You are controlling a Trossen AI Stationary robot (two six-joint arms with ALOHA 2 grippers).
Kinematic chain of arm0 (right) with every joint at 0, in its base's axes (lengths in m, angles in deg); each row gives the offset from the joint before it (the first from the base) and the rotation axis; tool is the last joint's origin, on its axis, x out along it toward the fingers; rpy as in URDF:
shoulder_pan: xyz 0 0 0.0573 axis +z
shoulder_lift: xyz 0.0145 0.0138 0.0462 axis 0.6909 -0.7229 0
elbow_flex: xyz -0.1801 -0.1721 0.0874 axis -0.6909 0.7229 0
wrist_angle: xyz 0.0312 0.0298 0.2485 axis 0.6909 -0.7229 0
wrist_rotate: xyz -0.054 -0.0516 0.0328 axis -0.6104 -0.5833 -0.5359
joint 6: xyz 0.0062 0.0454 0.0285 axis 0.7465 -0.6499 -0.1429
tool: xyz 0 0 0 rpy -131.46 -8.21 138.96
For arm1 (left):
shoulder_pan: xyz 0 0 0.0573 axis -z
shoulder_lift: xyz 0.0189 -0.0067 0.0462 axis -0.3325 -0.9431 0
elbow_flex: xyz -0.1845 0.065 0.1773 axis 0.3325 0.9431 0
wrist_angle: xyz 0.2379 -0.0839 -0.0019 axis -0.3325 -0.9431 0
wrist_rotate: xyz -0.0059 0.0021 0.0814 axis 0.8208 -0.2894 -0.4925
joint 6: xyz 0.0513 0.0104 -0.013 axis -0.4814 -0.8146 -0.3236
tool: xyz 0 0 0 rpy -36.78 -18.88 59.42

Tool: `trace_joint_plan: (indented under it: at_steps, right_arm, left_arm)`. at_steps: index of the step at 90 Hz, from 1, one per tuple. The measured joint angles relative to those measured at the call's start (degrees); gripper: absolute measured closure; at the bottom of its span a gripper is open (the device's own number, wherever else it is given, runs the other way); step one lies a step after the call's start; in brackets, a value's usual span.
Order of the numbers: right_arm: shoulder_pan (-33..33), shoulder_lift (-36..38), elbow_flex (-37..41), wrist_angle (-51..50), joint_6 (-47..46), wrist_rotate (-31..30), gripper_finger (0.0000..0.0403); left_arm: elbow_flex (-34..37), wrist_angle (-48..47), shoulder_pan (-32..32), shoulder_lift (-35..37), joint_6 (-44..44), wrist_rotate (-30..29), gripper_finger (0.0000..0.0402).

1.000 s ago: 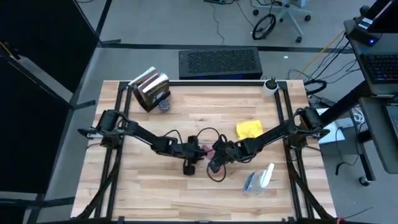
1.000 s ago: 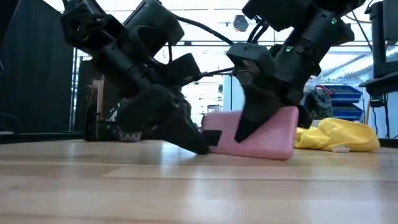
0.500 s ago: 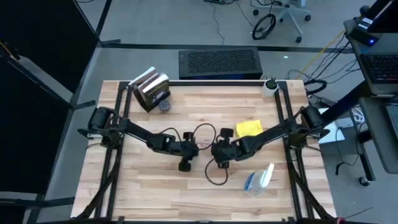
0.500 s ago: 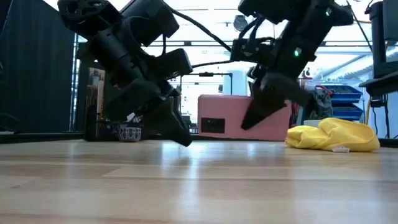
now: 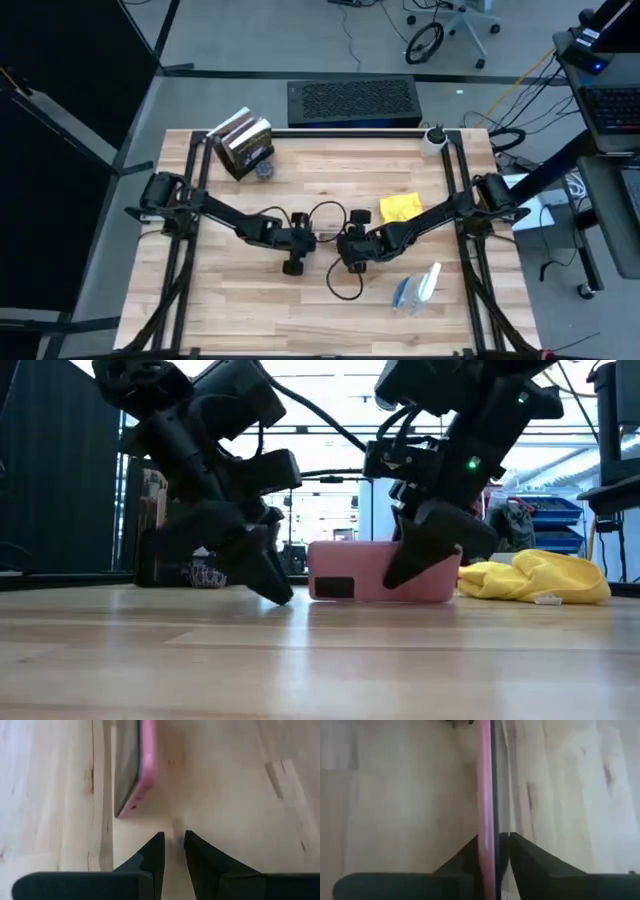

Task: Apply microfiber cloth
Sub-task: Wipe the front of the pink cellphone with a yellow microfiber cloth

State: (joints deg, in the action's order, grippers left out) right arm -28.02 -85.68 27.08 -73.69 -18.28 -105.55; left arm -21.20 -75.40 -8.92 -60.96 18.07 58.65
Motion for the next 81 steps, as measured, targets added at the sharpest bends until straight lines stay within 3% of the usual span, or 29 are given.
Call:
trace_joint_plan:
  at_steps: [46,58,81]
  right_arm:
    - [0.0,0.0,0.0,1.8,-1.7,8.3,0.0214]
    - [0.0,0.0,0.0,3.3,-3.4,12.5,0.0194]
    - [0.1,1.6,0.0,2.4,-4.3,13.5,0.0172]
  left_arm:
    - [0.0,-1.2,0.0,0.2,0.2,0.0,0.0339]
    - [0.0,-1.2,0.0,0.2,0.2,0.0,0.0339]
    - [0.0,-1.3,0.0,0.2,0.3,0.0,0.0339]
